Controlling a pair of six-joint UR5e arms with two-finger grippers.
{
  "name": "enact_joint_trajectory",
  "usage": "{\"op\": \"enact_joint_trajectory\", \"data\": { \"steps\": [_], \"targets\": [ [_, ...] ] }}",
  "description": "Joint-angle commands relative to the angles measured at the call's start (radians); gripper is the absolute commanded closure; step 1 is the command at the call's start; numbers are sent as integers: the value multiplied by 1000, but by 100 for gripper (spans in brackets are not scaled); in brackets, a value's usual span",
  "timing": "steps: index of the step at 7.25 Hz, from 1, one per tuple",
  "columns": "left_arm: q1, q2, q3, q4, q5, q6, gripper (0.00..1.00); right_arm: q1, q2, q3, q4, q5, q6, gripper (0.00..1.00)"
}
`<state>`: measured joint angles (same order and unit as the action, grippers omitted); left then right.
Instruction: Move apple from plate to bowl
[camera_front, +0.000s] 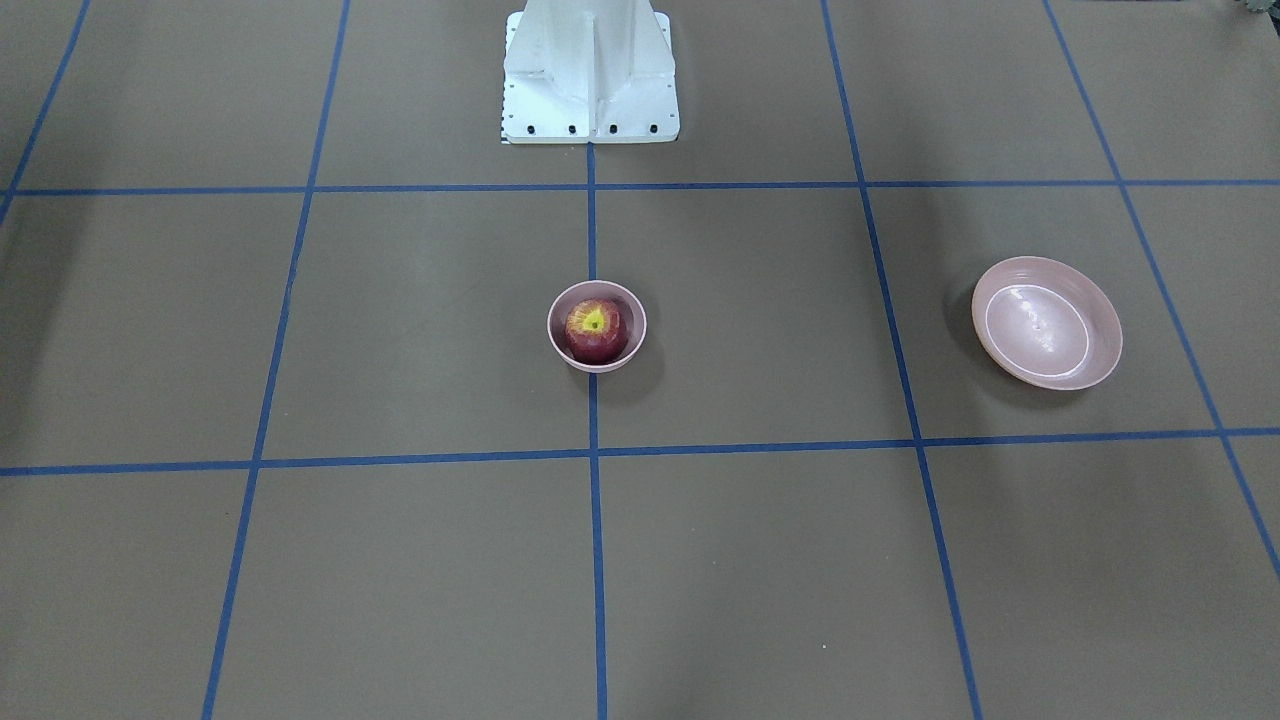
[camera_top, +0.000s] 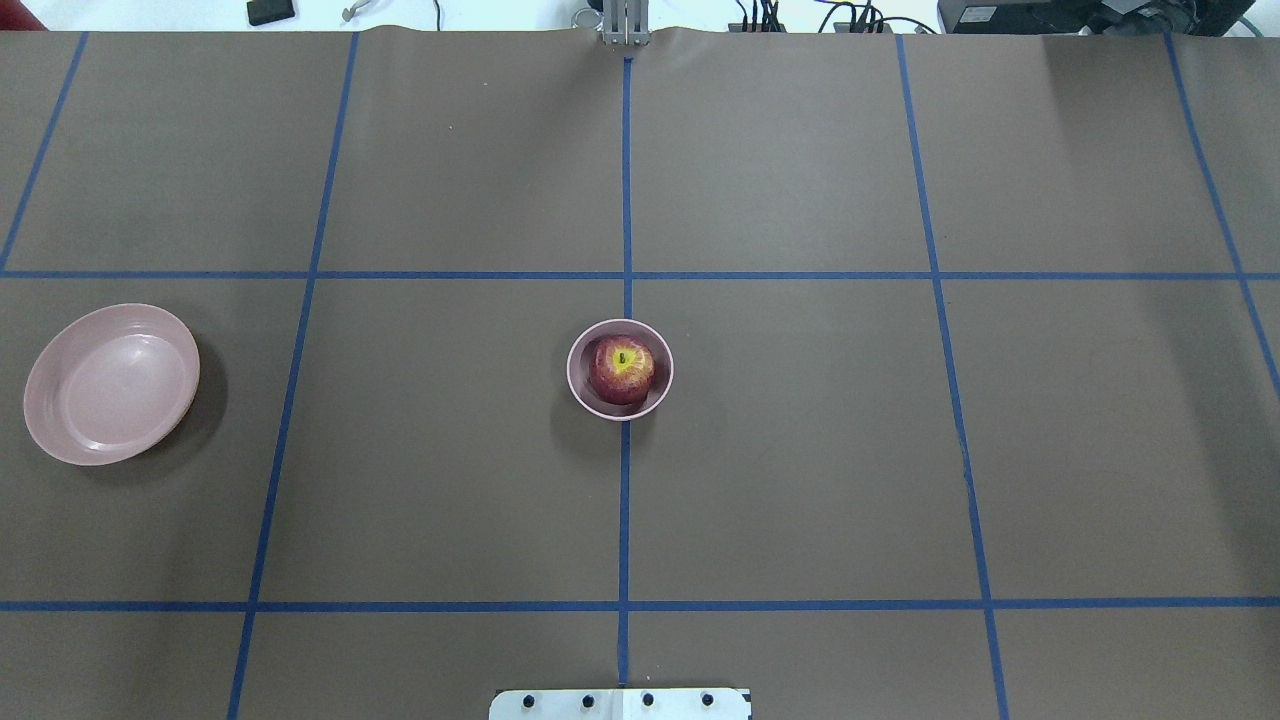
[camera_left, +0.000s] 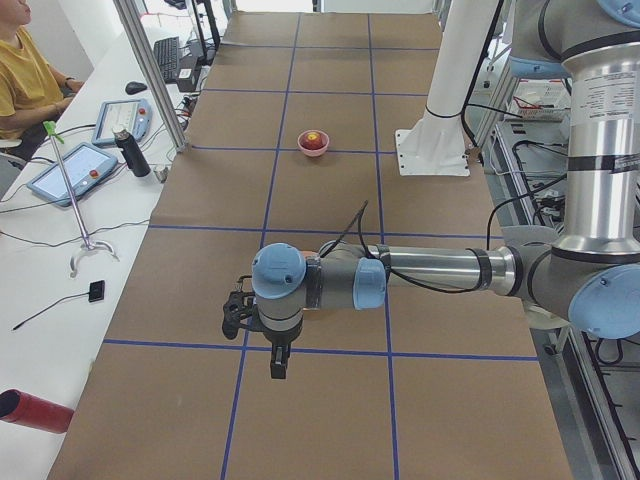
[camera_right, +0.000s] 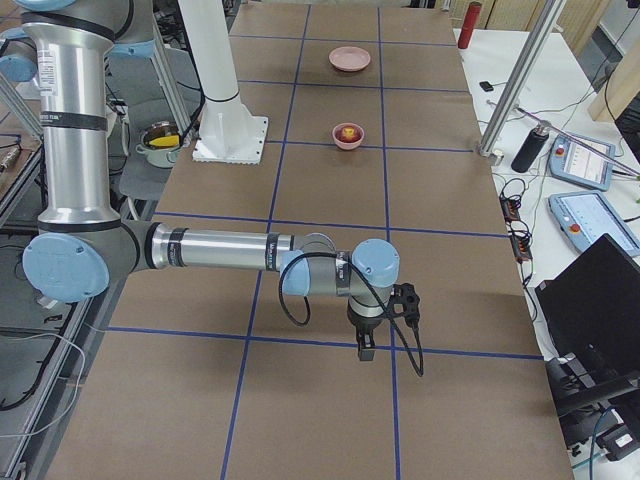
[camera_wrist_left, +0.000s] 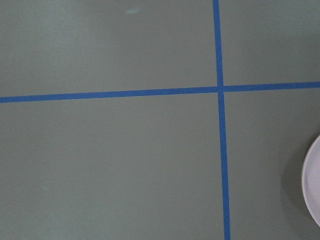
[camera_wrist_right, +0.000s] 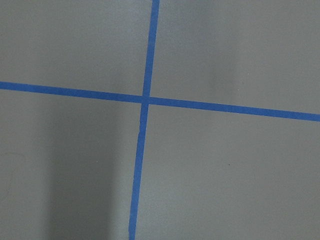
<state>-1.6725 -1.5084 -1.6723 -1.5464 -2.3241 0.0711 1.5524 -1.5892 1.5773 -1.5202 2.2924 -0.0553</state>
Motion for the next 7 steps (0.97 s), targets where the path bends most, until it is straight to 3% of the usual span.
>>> {"op": "enact_joint_trajectory", "data": {
  "steps": [1,3,7],
  "targets": [
    [1,-18,-10,-8,-3,-8,2,5,2,12,0,2,0,0],
    [2,5,-3,-143,-1,-8,2,38,17,15,-5,2,0,0],
    [2,8,5,-152,-3,-8,2,52,12,15,0,10,3,0]
  ]
}}
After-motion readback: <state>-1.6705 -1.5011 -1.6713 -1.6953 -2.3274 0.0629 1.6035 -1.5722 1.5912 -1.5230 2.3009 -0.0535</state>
